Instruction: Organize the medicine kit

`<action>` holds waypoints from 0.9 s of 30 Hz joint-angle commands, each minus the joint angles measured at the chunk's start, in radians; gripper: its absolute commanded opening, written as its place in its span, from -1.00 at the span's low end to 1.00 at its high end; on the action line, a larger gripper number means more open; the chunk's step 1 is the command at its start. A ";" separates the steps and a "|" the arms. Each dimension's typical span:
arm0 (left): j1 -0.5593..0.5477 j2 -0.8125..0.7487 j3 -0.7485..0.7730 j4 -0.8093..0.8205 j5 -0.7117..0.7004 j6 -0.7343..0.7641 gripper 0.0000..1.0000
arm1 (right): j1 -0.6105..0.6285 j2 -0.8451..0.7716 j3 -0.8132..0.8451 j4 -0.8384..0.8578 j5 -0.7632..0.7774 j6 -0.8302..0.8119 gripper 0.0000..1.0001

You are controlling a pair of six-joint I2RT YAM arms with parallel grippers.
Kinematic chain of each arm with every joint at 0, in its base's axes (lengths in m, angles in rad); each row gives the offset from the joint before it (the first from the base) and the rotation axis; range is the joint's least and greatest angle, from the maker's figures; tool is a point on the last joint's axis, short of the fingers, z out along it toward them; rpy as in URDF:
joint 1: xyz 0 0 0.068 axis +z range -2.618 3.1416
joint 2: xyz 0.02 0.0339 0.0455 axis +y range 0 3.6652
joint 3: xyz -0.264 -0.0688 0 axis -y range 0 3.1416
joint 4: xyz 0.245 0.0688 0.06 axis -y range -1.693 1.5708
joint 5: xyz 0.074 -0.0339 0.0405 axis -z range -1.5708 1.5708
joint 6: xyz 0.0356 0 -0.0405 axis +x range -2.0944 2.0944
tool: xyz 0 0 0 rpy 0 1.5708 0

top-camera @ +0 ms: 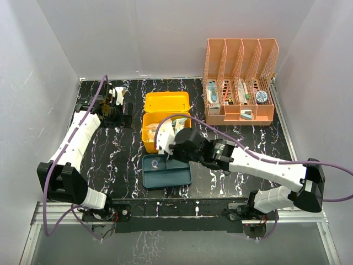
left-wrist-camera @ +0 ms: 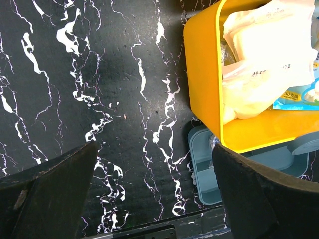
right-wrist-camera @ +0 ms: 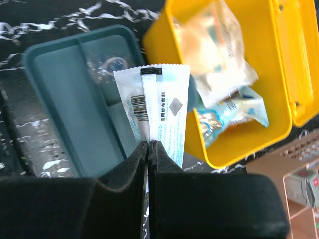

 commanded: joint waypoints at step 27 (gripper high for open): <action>0.007 0.030 0.024 -0.017 0.051 0.011 0.97 | 0.031 0.162 -0.206 0.222 -0.076 -0.248 -1.00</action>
